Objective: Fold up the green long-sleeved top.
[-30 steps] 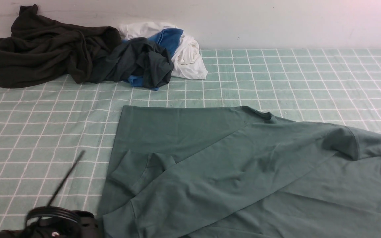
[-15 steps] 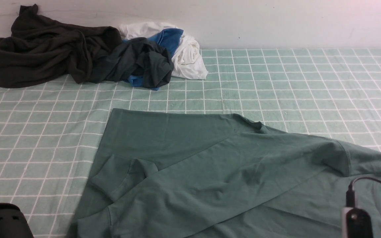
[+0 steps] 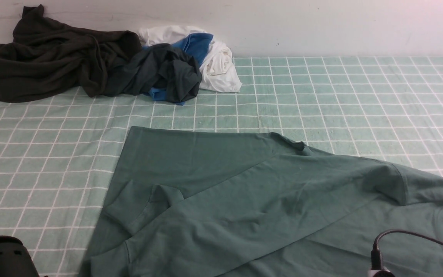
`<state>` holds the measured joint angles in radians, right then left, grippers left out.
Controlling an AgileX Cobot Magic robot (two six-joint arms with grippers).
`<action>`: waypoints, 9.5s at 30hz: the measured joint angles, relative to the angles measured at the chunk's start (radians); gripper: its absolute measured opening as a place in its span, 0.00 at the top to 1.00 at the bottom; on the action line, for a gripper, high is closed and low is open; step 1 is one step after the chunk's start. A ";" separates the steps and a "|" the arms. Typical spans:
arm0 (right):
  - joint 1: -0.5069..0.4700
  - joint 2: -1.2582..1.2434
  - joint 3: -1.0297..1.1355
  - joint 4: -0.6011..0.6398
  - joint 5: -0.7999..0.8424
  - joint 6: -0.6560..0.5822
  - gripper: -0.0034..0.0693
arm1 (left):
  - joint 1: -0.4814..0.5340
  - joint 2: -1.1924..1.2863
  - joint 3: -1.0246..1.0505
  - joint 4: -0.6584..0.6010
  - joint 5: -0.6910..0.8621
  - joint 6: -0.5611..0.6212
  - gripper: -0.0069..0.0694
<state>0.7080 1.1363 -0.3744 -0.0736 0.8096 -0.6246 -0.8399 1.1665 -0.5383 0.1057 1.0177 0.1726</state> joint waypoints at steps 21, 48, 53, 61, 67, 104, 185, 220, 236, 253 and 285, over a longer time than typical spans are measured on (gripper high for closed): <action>0.000 0.088 -0.001 -0.031 -0.019 -0.080 0.44 | 0.000 0.000 0.000 -0.001 -0.025 0.003 0.90; 0.000 0.074 0.021 -0.105 -0.055 -0.062 0.67 | 0.000 0.000 0.000 -0.001 -0.025 0.003 0.90; 0.000 0.079 0.017 -0.117 -0.061 -0.059 0.85 | 0.000 0.000 0.000 -0.001 -0.024 0.003 0.90; 0.000 0.079 -0.075 -0.129 0.039 -0.055 0.93 | 0.002 -0.008 -0.015 0.024 0.010 -0.021 0.90; -0.092 0.081 -0.298 -0.207 0.135 -0.015 0.93 | 0.099 -0.017 -0.189 0.181 0.106 -0.079 0.90; -0.539 0.810 -1.210 0.005 0.061 0.291 0.36 | 0.631 0.937 -1.264 0.249 -0.096 -0.080 0.28; -0.929 0.575 -0.691 -0.214 -0.039 0.752 0.91 | 0.489 -0.156 -0.430 -0.264 -0.037 0.143 0.91; 0.092 1.051 -1.589 0.176 -0.024 0.538 0.66 | 0.489 -0.541 -0.428 -0.008 0.241 -0.013 0.91; 0.092 0.705 -1.746 0.210 0.441 0.405 0.60 | 0.489 -1.041 -0.070 0.057 0.010 -0.173 0.91; 0.092 -0.026 -1.005 0.123 0.117 0.522 0.97 | 0.489 -1.093 -0.043 0.063 -0.014 -0.179 0.91; 0.078 -0.320 -0.591 -0.039 -0.030 0.685 0.97 | 0.489 -1.093 -0.043 0.065 -0.021 -0.181 0.91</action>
<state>0.7858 0.8163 -0.9650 -0.1126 0.7794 0.0608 -0.3507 0.0739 -0.5812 0.1711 0.9968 -0.0084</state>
